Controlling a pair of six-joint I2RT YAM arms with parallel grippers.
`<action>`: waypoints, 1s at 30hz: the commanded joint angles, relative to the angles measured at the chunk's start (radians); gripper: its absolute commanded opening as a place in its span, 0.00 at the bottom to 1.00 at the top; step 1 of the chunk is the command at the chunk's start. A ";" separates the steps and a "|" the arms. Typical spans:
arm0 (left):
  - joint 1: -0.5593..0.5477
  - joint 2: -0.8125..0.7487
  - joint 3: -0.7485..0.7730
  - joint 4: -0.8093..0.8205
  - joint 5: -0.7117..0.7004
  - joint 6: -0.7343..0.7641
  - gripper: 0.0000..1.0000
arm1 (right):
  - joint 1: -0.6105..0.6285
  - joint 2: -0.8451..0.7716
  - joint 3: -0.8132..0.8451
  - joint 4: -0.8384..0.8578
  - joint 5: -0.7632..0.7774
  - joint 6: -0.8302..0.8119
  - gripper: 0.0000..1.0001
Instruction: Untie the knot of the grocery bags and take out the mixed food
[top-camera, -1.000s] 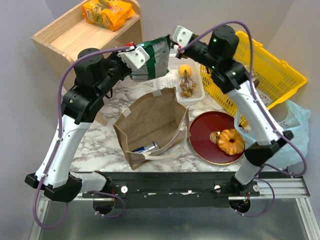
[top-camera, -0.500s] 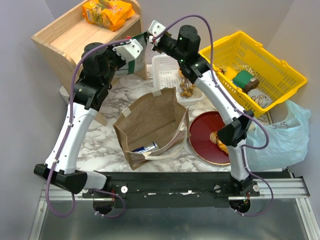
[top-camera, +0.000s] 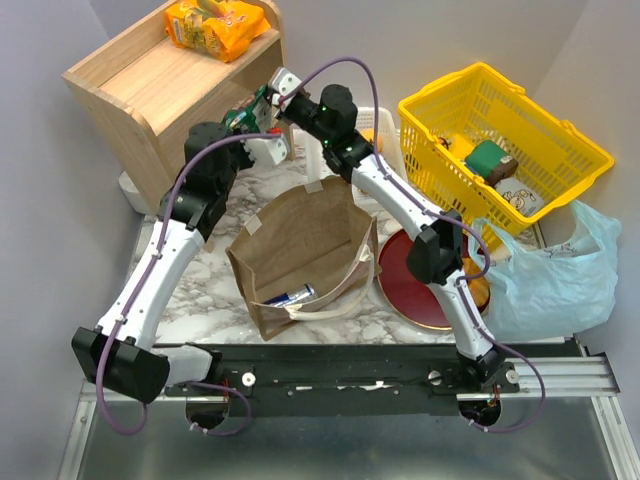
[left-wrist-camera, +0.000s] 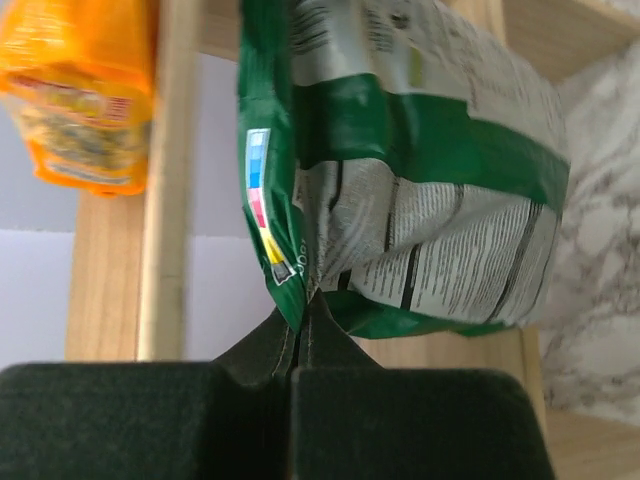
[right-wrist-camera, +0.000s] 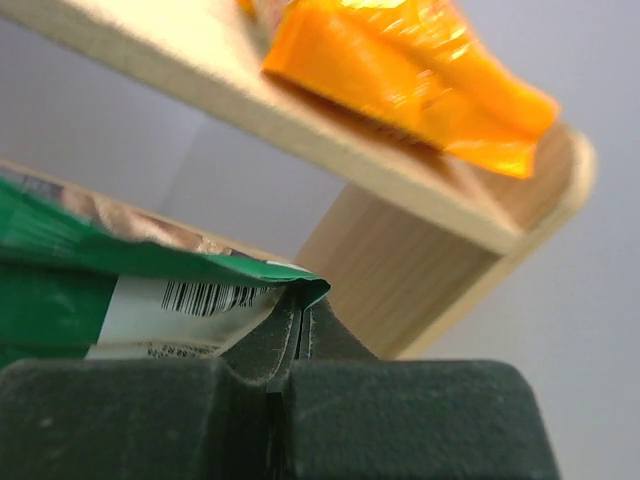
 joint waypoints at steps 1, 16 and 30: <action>0.004 -0.125 -0.108 0.066 -0.001 0.104 0.00 | -0.009 0.050 -0.014 0.073 0.121 0.049 0.00; 0.040 0.099 0.192 0.323 -0.102 0.147 0.00 | 0.014 0.099 0.080 0.260 0.158 0.119 0.00; 0.041 -0.123 -0.222 0.265 -0.055 0.197 0.00 | 0.056 0.125 -0.038 0.202 0.208 0.122 0.02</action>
